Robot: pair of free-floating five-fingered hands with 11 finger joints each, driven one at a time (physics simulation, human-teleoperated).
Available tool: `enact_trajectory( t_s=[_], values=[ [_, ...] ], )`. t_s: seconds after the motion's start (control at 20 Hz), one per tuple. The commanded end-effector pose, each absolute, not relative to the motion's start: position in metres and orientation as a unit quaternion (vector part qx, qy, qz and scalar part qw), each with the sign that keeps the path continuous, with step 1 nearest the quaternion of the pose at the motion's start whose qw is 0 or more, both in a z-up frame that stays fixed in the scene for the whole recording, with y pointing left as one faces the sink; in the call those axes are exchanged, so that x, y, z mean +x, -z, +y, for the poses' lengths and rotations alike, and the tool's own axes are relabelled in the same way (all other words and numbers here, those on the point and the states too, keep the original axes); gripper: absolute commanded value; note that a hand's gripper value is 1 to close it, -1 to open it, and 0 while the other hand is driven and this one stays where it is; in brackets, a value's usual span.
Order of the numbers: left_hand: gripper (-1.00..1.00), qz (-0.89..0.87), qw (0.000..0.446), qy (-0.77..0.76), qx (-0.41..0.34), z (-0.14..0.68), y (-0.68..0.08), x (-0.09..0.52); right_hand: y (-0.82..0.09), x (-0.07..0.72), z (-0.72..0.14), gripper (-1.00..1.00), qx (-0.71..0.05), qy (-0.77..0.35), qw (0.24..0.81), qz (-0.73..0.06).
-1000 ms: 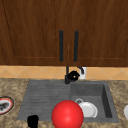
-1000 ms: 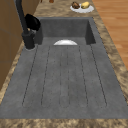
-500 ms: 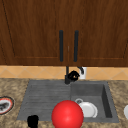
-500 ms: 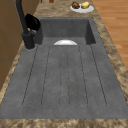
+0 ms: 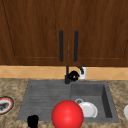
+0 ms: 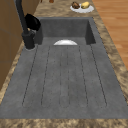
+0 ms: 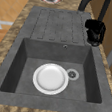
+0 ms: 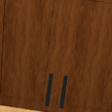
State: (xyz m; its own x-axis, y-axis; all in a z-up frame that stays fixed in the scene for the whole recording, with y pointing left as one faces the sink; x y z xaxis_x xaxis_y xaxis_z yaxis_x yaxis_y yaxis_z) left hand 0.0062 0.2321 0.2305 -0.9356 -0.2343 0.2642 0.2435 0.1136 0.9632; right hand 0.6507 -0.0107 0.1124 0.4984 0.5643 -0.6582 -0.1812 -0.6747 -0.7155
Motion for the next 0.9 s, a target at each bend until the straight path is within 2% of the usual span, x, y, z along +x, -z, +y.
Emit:
enact_trajectory(
  t_s=[0.0, 0.15, 0.2, 0.55, 0.85],
  values=[
    [0.0, -0.724, 0.179, 0.666, -0.003, 0.232, -0.23, 0.006, -0.126, 0.649, 0.021, 1.0, -0.755, -0.518, 0.386, -0.106],
    [0.0, -0.724, 0.179, 0.666, -0.003, 0.232, -0.23, 0.006, -0.117, 0.647, 0.003, 1.0, -0.759, -0.511, 0.388, -0.111],
    [0.0, -0.724, 0.179, 0.666, -0.003, 0.232, -0.23, 0.006, -0.116, 0.648, 0.001, -1.0, -0.76, -0.512, 0.384, -0.114],
    [0.0, -0.724, 0.179, 0.666, -0.003, 0.232, -0.23, 0.006, -0.139, 0.649, -0.015, -1.0, -0.764, -0.488, 0.414, -0.083],
    [0.0, -0.724, 0.179, 0.666, -0.003, 0.232, -0.23, 0.006, -0.172, 0.645, -0.035, -1.0, -0.728, -0.487, 0.468, -0.113]
  ],
)
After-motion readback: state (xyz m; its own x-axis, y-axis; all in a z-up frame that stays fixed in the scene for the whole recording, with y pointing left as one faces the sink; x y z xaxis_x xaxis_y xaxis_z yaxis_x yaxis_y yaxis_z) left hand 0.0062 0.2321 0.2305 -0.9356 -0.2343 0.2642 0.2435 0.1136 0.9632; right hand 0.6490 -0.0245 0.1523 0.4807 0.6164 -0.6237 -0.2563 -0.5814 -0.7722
